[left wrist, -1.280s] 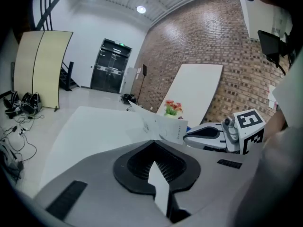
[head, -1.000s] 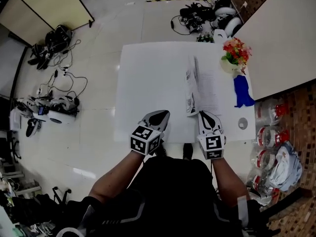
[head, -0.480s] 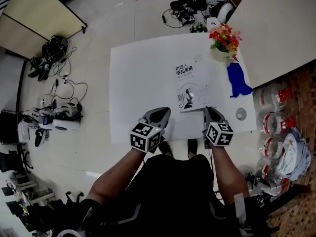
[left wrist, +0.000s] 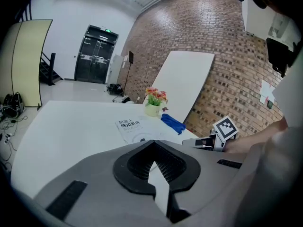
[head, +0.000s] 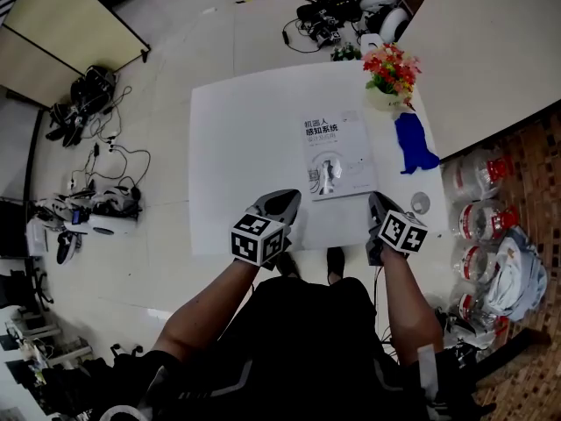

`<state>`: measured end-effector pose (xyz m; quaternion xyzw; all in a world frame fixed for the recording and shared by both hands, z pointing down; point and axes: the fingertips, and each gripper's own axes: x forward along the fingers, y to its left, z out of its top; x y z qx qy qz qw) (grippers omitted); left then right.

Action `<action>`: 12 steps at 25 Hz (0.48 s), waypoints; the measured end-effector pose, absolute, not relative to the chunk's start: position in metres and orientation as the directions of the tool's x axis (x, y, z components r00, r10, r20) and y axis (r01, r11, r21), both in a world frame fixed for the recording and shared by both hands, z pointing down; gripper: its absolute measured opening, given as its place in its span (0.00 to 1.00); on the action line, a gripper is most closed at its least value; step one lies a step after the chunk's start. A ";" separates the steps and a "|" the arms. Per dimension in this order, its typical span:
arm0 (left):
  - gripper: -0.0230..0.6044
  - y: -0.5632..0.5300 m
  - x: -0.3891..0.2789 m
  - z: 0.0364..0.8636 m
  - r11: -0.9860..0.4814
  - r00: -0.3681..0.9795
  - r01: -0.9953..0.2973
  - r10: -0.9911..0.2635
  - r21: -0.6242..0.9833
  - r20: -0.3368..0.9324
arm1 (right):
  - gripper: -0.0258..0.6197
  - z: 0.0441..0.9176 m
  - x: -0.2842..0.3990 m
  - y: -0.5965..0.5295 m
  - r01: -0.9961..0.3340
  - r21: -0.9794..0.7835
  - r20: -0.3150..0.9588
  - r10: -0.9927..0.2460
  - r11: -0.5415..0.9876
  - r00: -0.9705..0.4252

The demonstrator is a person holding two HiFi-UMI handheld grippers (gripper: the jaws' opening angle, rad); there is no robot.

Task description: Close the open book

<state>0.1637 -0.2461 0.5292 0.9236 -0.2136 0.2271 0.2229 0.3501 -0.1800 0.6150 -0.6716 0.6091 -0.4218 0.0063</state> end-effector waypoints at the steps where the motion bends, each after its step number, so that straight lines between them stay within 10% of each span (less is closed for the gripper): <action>1: 0.03 -0.248 0.163 0.526 -0.808 0.810 -0.497 -0.302 0.315 0.503 | 0.05 0.605 0.352 -0.180 -0.824 -0.514 0.539 -0.837 -0.238 -0.094; 12: 0.03 -0.267 0.119 0.483 -0.750 0.802 -0.580 -0.456 0.319 0.385 | 0.05 0.490 0.354 -0.189 -0.932 -0.361 0.395 -0.911 -0.037 -0.118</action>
